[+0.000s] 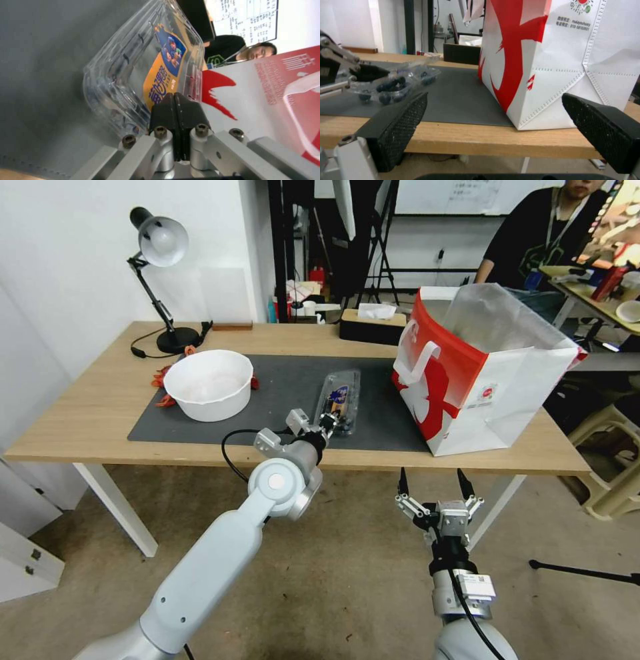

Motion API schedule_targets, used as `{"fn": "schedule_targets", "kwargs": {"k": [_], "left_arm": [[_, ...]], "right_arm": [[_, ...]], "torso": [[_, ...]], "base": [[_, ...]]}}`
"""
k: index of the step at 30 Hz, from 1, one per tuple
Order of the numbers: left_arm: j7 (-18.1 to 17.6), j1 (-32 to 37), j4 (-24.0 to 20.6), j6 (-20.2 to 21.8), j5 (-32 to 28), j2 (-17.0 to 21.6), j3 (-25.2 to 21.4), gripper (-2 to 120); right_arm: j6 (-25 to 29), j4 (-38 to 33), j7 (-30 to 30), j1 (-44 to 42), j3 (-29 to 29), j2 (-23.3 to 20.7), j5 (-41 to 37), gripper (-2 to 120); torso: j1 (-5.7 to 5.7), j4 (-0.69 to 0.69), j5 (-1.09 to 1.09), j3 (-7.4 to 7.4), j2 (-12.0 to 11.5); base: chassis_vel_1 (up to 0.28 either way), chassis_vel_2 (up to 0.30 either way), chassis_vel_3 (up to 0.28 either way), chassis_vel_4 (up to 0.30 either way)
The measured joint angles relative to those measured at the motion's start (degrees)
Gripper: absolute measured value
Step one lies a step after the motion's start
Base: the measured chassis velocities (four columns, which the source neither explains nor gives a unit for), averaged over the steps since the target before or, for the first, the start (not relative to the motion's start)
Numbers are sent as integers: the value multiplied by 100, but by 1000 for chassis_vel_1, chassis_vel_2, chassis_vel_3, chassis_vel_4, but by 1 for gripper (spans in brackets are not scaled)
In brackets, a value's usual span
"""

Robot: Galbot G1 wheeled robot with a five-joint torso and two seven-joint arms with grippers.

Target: Close the takeout container lid, then place the container into the takeout bag.

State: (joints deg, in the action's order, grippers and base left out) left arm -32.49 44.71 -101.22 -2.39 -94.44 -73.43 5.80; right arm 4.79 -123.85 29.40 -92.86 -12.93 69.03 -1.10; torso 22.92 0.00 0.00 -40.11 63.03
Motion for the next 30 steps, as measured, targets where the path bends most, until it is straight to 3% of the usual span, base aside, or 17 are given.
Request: {"fn": "schedule_targets", "kwargs": {"k": [8,12,15,16,23,30], "left_arm": [[-46,-57,72,58,188,21,115,0],[-34,-115,98,58,260,19,193,0],[-19,-131,108,54,322,28,216,0],[-19,-131,108,54,322,28,216,0],[-9,-148,116,38,392,39,230,0],[-7,-152,123,35,402,41,230,0]], "right_arm": [[-355,-163,-4,245,2,-134,-656,100],[-760,-321,6,510,-18,-291,-1528,100],[-1171,-374,63,930,0,-481,-2644,100],[-1171,-374,63,930,0,-481,-2644,100],[-1644,-133,273,2146,170,-748,-4827,100],[-1815,324,511,3086,392,-740,-5843,100]], "torso": [[0,1,1,0,0],[0,-1,0,0,0],[0,0,0,0,0],[0,0,0,0,0],[0,0,0,-1,-1],[0,0,-1,-1,0]], "base": [[0,0,0,0],[0,0,0,0],[0,0,0,0],[0,0,0,0],[0,0,0,0],[0,0,0,0]]}}
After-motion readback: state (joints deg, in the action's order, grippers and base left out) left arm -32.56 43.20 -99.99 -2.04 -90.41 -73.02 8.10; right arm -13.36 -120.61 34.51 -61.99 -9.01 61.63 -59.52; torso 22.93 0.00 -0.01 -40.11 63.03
